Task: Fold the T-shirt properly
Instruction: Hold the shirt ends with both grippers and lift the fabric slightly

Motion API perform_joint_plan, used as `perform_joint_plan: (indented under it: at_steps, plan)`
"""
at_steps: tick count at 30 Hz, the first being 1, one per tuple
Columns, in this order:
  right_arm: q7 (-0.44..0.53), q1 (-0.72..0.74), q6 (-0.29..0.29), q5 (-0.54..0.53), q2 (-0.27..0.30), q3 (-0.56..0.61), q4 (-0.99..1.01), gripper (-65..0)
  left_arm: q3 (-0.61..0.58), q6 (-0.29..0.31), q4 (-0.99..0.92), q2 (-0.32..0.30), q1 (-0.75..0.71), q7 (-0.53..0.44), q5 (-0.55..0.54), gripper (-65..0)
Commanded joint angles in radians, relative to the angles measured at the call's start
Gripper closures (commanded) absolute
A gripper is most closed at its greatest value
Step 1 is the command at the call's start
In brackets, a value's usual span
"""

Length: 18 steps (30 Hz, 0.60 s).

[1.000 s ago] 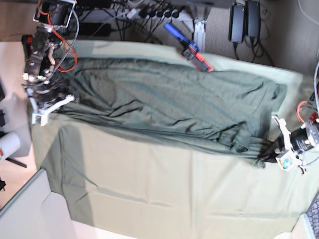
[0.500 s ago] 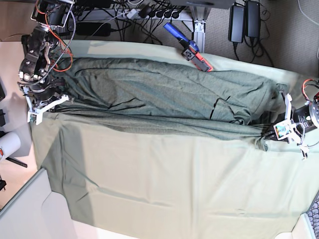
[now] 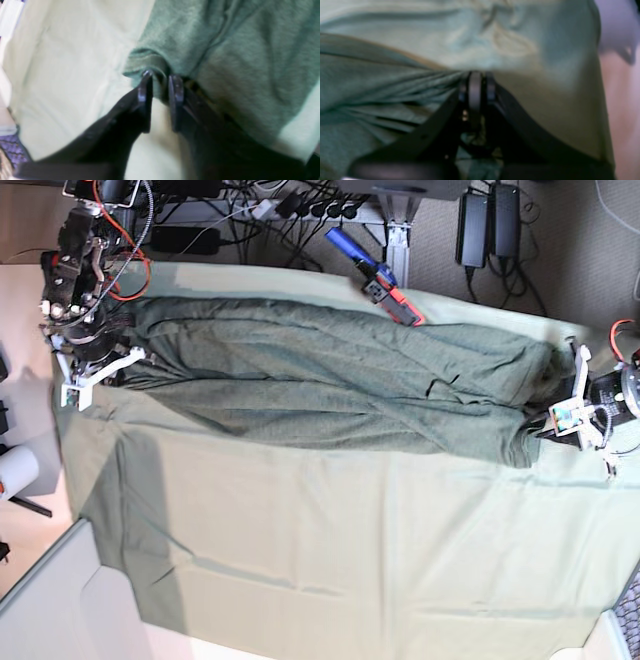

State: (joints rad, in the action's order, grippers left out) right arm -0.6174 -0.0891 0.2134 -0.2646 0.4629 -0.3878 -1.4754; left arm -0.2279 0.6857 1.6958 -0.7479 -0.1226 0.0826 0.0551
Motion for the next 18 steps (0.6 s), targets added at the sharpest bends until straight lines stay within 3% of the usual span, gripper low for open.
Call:
perform_joint_plan:
  at_steps: [1, 4, 6, 7, 9, 11, 14, 18]
  plan:
    - [0.018, 0.008, -0.004, 0.003, 0.021, -0.012, -0.014, 0.0, 0.011, 0.012, 0.014, -0.02, 0.011, -0.01, -0.019, -24.1]
    - [0.018, 0.008, -0.004, 0.003, 0.021, -0.012, -0.006, 0.0, 0.011, 0.012, 0.014, -0.02, 0.008, 0.019, -0.079, -38.0]
    - [0.013, 0.008, -0.004, 0.003, 0.021, -0.012, -0.005, 0.0, 0.011, 0.012, 0.014, -0.02, 0.008, 0.089, -0.151, -39.3]
    - [0.008, 0.008, -0.004, 0.003, 0.021, -0.012, -0.005, -3.7, 0.012, 0.012, 0.015, -0.02, 0.008, 0.119, -0.18, -39.3]
    - [-0.002, 0.008, -0.004, 0.002, 0.021, -0.012, -0.005, -22.5, 0.019, 0.012, 0.02, -0.02, 0.005, 0.153, -0.223, -39.3]
    - [-0.002, 0.008, -0.004, 0.002, 0.021, -0.012, -0.005, -32.1, 0.048, 0.012, 0.029, -0.019, -0.005, 0.167, -0.278, -39.3]
    - [-0.002, 0.008, -0.005, -0.006, 0.021, -0.012, -0.005, -32.3, 0.153, 0.007, 0.039, -0.009, -0.04, 0.204, -0.414, -39.3]
    - [-0.001, 0.008, -0.005, -0.033, 0.021, -0.012, -0.005, -32.3, 0.339, 0.012, 0.037, 0.055, -0.103, 0.321, -0.719, -39.3]
